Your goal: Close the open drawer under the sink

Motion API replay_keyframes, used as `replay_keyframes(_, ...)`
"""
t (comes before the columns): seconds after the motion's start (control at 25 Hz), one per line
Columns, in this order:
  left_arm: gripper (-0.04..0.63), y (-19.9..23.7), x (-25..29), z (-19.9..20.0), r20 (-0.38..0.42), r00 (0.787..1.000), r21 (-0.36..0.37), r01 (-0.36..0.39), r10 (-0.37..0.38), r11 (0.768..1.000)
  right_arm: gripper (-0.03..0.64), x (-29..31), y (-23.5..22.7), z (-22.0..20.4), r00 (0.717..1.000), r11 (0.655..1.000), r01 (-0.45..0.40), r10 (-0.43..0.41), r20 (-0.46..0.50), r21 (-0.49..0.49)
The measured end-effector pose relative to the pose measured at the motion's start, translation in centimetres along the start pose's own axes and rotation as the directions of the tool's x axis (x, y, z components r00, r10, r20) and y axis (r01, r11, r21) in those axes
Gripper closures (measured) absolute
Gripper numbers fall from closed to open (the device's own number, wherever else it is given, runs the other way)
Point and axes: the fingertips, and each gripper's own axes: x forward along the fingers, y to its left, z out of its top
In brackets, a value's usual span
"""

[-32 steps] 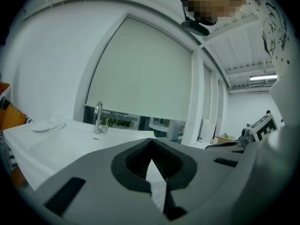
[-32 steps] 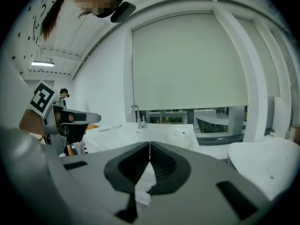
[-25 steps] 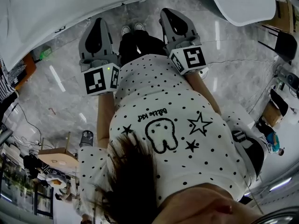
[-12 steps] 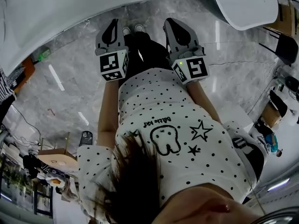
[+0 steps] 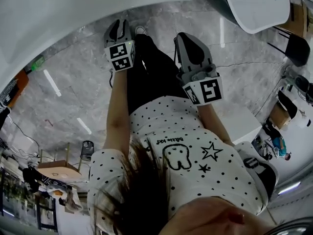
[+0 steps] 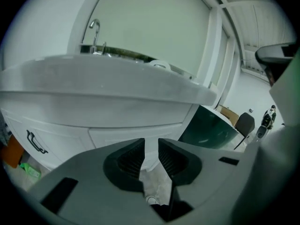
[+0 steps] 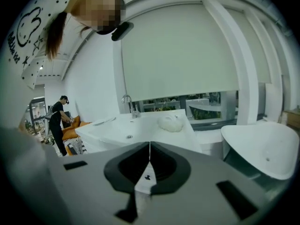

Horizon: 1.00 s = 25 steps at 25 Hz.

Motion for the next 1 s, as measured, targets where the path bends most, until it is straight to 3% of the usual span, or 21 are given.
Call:
replay_keyframes(0.2,0.495,2.5,5.8,-5.0,-0.054,0.998,-0.040,-0.046,0.044,0.998,0.601,2.2,-0.4,-4.1,0.999,0.999,0.000,0.001,-0.035,0.034)
replay_keyframes(0.4,0.465,2.8,9.1,-6.8,-0.082,0.995,-0.066,-0.055,0.050,0.996,0.601,2.7,-0.6,-5.1,0.999,0.998,0.005,-0.003,-0.039,0.056)
replay_keyframes(0.6,0.426,3.1,11.9,-7.0,-0.081,0.995,-0.067,-0.068,0.063,0.995,0.601,2.8,-1.5,-5.9,0.999,0.996,0.025,-0.022,-0.039,0.081)
replay_keyframes(1.0,0.419,3.7,14.7,-7.1,-0.070,0.993,-0.053,-0.096,0.092,0.994,0.601,1.9,-1.9,-8.1,0.996,0.992,0.049,-0.040,-0.083,0.114)
